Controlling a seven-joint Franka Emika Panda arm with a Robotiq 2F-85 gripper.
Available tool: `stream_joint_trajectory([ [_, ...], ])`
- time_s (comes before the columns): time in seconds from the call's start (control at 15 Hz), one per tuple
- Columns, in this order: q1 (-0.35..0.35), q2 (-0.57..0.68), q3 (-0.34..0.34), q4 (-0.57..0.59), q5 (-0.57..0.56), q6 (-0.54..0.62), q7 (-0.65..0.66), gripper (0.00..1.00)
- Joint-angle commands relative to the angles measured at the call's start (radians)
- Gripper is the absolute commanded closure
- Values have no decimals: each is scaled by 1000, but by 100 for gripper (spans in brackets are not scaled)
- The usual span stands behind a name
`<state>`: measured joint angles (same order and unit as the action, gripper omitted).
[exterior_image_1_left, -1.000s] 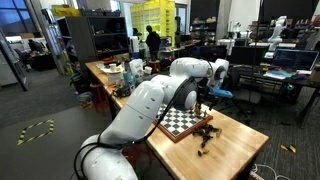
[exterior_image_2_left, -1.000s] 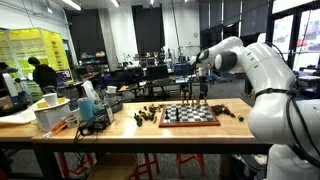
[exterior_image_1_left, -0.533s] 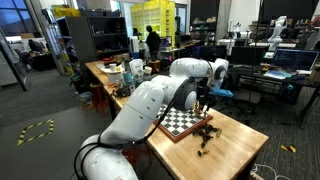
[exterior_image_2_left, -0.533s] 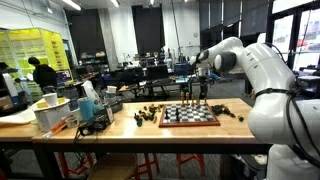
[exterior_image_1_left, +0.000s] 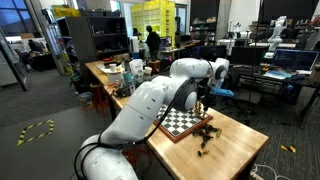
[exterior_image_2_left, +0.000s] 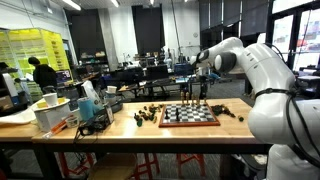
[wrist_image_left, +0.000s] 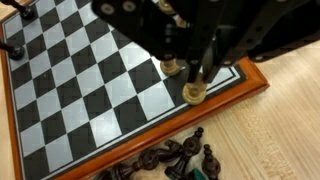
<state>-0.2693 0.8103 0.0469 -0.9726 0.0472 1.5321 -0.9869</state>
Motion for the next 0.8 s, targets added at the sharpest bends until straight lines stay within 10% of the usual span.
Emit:
stream_joint_trajectory([
  [0.0,0,3,-1,20,-5,0,-8,98],
  [0.73,62,13,2,40,-22,-20,-13,97],
])
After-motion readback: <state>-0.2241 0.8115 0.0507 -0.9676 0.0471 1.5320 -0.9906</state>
